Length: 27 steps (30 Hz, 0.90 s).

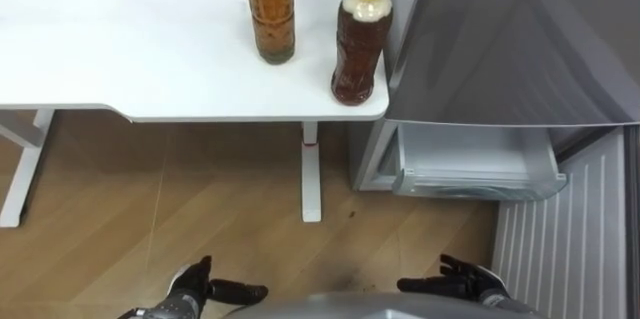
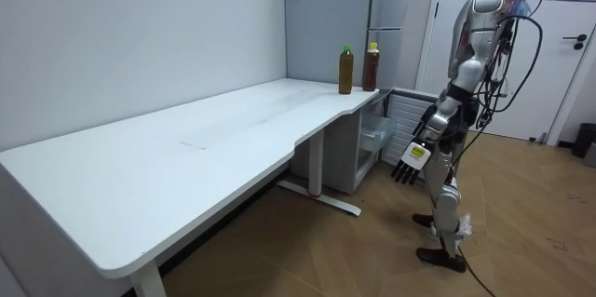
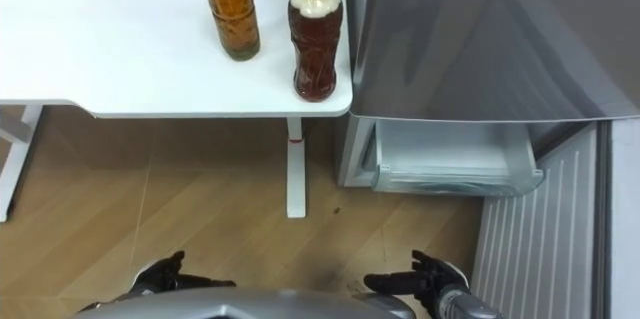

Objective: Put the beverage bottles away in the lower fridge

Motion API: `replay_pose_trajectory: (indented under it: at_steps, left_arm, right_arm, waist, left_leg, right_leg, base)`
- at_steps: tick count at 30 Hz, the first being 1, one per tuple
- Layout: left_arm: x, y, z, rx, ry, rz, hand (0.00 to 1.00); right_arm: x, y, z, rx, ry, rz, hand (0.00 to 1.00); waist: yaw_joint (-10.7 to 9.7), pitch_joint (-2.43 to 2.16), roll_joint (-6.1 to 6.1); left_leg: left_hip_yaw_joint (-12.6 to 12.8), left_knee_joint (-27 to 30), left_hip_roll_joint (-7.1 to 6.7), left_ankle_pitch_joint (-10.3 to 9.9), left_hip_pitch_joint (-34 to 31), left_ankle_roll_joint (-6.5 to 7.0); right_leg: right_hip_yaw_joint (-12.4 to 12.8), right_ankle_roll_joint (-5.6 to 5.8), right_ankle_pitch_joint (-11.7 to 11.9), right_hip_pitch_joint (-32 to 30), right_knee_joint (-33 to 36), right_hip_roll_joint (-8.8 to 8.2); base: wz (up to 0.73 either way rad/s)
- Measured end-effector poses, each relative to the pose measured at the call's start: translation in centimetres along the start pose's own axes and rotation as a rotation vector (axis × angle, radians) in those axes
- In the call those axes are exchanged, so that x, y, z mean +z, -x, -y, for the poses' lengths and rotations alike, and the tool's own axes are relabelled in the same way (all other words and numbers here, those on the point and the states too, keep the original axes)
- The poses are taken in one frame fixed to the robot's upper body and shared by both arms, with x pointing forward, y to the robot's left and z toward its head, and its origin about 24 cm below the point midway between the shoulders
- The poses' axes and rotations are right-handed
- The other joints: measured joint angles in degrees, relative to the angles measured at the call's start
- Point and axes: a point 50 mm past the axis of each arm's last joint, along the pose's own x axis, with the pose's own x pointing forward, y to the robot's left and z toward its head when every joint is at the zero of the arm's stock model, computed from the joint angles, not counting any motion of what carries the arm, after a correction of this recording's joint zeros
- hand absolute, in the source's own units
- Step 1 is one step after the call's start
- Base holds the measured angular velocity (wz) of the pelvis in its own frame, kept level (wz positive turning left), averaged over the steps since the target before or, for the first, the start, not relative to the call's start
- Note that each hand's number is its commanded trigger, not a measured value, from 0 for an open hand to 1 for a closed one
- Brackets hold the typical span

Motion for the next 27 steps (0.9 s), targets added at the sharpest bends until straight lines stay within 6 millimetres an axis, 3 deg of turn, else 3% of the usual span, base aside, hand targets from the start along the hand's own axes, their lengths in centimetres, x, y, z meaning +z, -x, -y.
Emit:
replay_pose_trajectory:
  at_steps: [9,18,27]
  left_arm:
    - [-1.4,0.2,-0.9,0.076,0.121,-0.044,0.00]
    - [-2.8,0.6,-1.9,0.156,0.233,-0.087,0.00]
    - [-4.6,1.2,-3.3,0.345,0.620,-0.151,0.00]
  right_arm:
    - [-0.6,0.1,0.2,-0.018,-0.028,-0.021,0.00]
    - [-1.0,0.2,0.4,-0.032,-0.073,-0.030,0.00]
    - [-1.4,0.3,0.9,-0.060,-0.117,-0.034,0.00]
  waist:
    - [0.63,0.17,-0.19]
    - [0.83,-0.04,-0.09]
    - [0.90,0.03,0.11]
  left_leg:
    - [-0.06,-0.07,-0.01,-0.01,0.99,0.00]
    - [-0.15,-0.05,-0.01,-0.01,1.44,0.00]
    - [-0.09,-0.07,-0.01,-0.01,1.92,-0.01]
  right_leg:
    - [-0.20,0.04,0.01,1.52,-0.75,-0.02]
    - [-0.31,0.03,0.01,1.95,-0.76,-0.06]
    - [-0.32,0.04,0.00,2.50,-0.73,-0.07]
  base:
    - [0.02]
    - [0.00]
    - [0.00]
